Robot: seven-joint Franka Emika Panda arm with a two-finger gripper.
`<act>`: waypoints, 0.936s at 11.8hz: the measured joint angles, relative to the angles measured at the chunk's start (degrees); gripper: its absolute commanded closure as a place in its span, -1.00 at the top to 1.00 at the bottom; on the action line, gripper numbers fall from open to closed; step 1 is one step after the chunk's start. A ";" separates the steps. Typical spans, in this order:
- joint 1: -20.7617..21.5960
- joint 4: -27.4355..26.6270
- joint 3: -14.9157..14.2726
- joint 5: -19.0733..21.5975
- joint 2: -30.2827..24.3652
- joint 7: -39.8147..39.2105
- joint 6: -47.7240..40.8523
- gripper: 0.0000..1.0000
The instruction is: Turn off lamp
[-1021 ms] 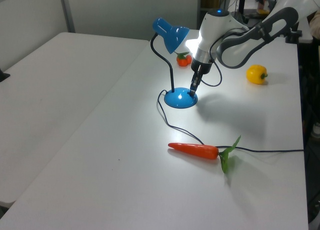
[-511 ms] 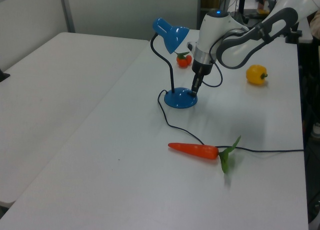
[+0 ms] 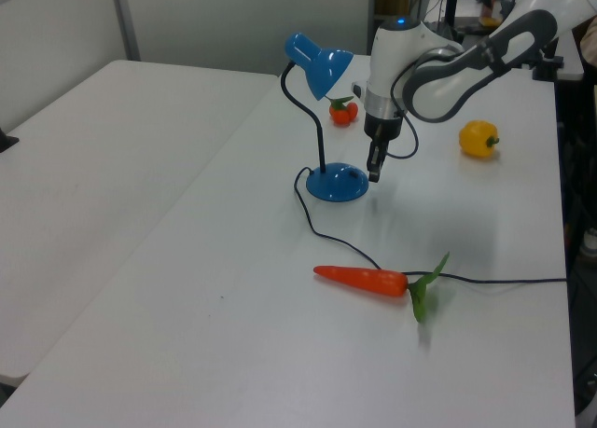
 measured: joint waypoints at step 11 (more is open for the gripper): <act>0.18 15.08 0.00 0.00 -14.65 0.00 -37.28 -1.00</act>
